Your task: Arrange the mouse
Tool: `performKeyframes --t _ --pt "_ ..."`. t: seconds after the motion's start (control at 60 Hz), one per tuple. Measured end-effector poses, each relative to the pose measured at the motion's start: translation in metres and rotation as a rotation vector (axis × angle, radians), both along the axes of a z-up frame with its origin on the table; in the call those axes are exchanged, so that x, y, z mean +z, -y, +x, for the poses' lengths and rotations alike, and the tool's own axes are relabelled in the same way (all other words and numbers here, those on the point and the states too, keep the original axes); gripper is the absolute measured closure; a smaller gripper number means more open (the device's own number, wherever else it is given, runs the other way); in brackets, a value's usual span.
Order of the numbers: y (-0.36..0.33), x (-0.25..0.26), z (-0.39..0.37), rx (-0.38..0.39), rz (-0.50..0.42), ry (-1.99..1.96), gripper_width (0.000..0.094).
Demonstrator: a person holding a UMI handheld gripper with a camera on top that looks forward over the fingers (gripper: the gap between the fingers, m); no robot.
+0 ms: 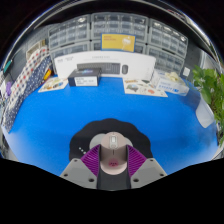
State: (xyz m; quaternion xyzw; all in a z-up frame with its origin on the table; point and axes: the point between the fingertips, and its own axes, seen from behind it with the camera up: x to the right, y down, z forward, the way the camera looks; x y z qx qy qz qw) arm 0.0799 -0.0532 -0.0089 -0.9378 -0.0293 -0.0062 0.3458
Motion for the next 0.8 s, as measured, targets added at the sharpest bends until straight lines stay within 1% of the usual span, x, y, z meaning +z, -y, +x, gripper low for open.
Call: performKeyframes --t 0.017,0.05,0.2,0.333,0.433,0.45,0.467,0.517,0.533,0.583,0.617,0.75,0.8 --pt "0.002 -0.004 0.001 0.002 -0.011 0.008 0.0599" --pt "-0.001 -0.003 0.000 -0.003 0.014 0.007 0.0598" --pt "-0.001 -0.006 0.000 -0.024 0.032 -0.023 0.0566" --pt "-0.002 -0.005 0.001 -0.025 0.036 -0.023 0.0495" --pt "-0.003 -0.006 0.002 -0.035 0.019 -0.034 0.0454" --pt "-0.002 -0.006 0.003 -0.036 0.014 -0.029 0.0424" --pt "-0.002 -0.006 0.005 -0.039 0.009 -0.018 0.0337" --pt "0.000 -0.004 0.013 -0.047 -0.009 0.019 0.0206" --pt "0.001 -0.003 0.013 -0.046 -0.018 0.025 0.0142" --pt "0.003 0.005 0.011 -0.036 -0.023 0.026 0.0077" --pt "0.003 0.014 0.006 -0.033 -0.012 0.016 0.0083" --pt "0.009 0.059 -0.007 -0.070 0.053 0.010 0.0084" --pt "0.015 0.078 -0.017 -0.071 0.076 0.006 0.0088"
